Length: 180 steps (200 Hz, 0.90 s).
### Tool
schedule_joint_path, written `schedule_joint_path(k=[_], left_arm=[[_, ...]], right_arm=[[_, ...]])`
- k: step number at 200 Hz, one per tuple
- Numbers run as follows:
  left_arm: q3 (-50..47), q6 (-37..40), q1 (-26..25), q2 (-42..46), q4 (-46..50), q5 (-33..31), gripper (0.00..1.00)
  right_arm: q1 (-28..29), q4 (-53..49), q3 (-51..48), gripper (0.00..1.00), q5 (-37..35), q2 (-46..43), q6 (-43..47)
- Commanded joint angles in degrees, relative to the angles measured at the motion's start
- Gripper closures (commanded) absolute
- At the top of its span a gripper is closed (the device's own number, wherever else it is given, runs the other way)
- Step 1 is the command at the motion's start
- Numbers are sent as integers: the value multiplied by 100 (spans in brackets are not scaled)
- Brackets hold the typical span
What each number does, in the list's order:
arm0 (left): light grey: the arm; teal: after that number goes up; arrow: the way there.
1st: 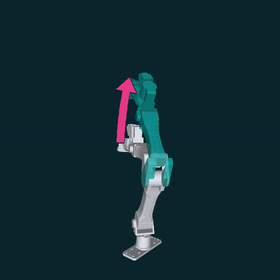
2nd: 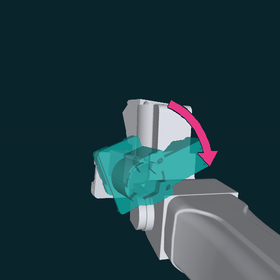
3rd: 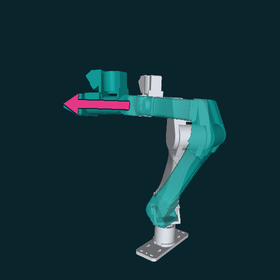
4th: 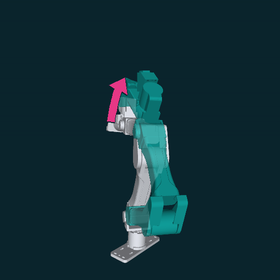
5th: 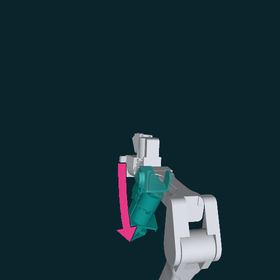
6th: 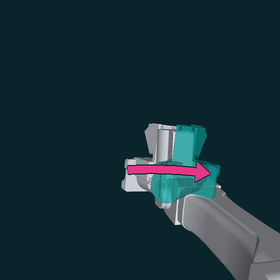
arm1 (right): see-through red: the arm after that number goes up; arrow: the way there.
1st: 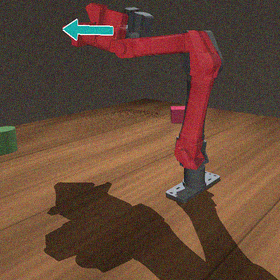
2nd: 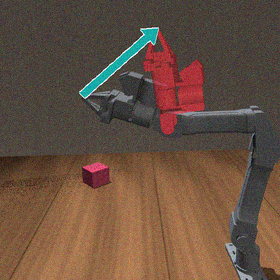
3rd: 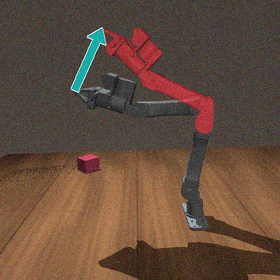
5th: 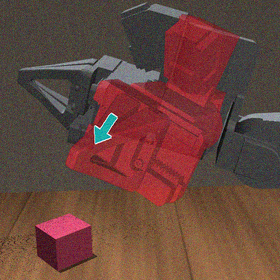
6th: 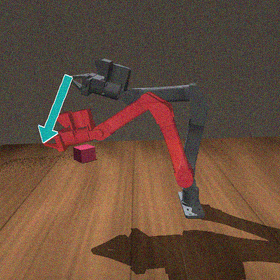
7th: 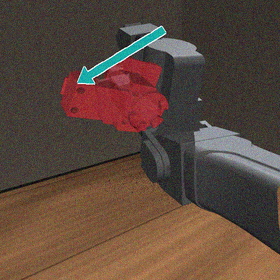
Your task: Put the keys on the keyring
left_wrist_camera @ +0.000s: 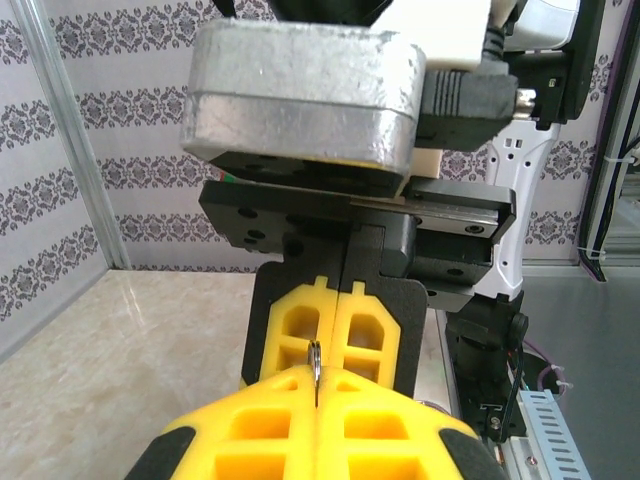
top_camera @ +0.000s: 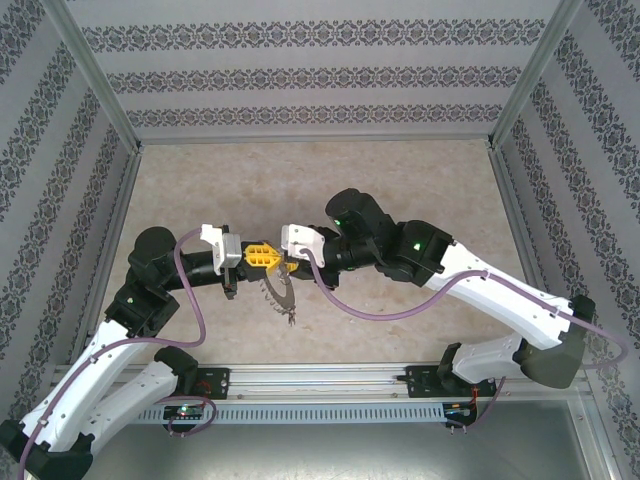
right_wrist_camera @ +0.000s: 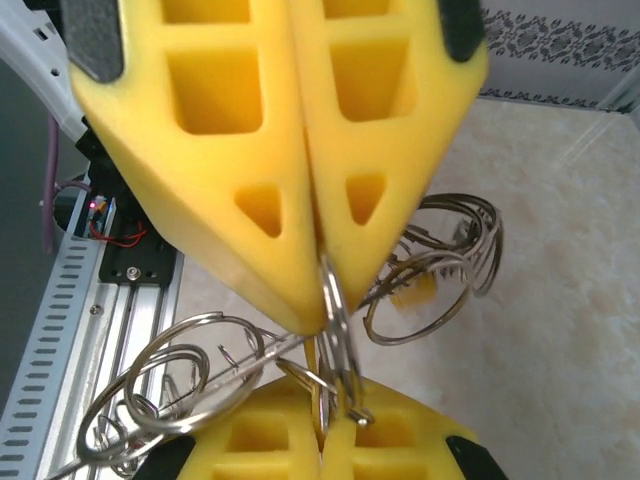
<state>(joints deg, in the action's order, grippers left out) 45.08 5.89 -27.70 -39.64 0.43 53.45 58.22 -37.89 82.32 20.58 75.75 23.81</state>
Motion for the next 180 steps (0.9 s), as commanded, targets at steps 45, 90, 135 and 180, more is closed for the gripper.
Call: schedule_joint_path(k=[45, 90, 135, 180], left_arm=[[-33, 25, -20, 83, -486, 9, 100], [-44, -17, -30, 104, -502, 126, 100], [-63, -112, -25, 105, -562, 266, 100], [-49, -132, -27, 131, -517, 325, 100]], right_arm=[[-47, 438, -456, 58, -220, -647, -248], [-47, 940, -655, 60, -191, -908, -350], [-55, 1327, -652, 64, 155, -814, -422], [-47, 1447, -658, 70, 345, -680, -483]])
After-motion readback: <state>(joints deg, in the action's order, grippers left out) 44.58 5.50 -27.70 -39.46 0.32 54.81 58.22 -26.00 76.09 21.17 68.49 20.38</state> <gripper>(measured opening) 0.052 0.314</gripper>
